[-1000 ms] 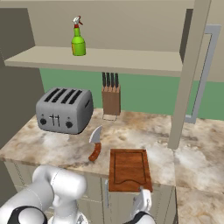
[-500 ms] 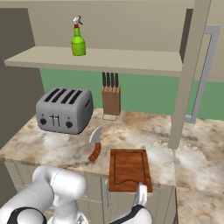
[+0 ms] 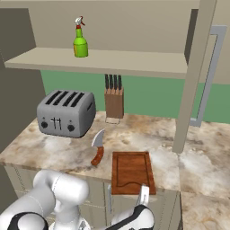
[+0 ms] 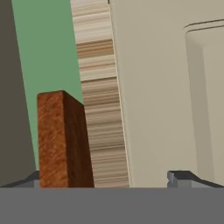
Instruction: Move the cutting board and knife to the sink. Then move spray from the cabinet to the counter.
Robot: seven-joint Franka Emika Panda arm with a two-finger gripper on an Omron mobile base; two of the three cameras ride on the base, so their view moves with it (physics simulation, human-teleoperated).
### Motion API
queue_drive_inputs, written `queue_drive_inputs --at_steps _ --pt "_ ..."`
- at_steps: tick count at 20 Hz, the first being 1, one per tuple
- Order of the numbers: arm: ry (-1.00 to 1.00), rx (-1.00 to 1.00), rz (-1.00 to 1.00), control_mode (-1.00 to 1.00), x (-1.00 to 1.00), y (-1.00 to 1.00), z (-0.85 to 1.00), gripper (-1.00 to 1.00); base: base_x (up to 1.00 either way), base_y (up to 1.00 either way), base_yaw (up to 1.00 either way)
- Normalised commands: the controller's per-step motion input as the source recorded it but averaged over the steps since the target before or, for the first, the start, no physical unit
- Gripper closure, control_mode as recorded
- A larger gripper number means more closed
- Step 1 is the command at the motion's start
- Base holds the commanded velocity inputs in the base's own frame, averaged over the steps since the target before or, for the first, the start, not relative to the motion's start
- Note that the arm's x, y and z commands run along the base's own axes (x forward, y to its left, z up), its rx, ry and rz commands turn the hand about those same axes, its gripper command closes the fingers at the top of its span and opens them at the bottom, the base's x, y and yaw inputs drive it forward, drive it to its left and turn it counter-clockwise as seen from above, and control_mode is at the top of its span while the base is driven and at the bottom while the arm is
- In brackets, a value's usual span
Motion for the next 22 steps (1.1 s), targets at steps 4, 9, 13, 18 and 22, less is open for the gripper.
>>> queue_drive_inputs --at_steps 4,9,13,18,22 --pt "0.0 0.0 -0.03 -1.0 0.02 0.0 0.0 -1.0 0.0 0.0 0.0" --pt "0.0 -0.02 -0.02 -1.0 0.0 0.0 -0.07 -1.0 0.0 0.0 0.0" --pt "0.0 -0.05 -0.02 -1.0 0.0 0.0 -0.11 -1.0 0.0 0.0 0.0" --pt "0.0 -0.01 -0.01 -1.0 0.0 0.0 -0.01 -1.0 0.0 0.0 0.0" --pt "0.0 0.0 0.0 -1.0 0.0 0.03 0.05 -1.0 0.0 0.0 0.0"
